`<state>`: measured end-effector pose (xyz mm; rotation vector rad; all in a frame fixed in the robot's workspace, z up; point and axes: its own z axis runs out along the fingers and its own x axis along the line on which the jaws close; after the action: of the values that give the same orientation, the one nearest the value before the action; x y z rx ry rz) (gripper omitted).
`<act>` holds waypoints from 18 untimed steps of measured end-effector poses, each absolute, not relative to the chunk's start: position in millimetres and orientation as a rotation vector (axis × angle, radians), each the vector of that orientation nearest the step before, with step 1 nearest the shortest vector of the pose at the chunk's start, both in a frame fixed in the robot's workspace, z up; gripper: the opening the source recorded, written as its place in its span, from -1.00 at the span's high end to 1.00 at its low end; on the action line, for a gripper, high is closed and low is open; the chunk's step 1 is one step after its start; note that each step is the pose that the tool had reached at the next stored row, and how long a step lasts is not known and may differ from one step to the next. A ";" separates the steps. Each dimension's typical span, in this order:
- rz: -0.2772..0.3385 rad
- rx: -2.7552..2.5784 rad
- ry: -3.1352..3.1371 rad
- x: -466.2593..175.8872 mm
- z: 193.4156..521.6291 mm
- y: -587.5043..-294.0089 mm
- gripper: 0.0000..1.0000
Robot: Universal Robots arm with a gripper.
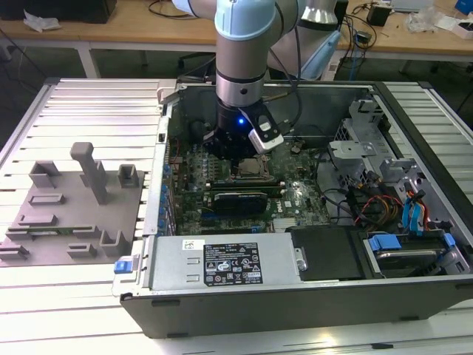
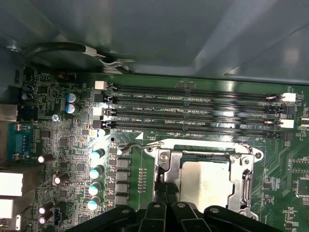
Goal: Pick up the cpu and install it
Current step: 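Close the cpu cover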
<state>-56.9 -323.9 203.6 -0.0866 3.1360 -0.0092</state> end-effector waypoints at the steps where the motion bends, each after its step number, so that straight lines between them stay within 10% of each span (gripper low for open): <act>1: -0.009 -0.087 3.136 -56.9 203.5 -323.9 0.79; 18: -0.012 -0.085 3.070 -58.3 214.2 -323.9 0.79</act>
<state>-58.3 -323.9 214.2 -0.0849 3.0702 -0.0116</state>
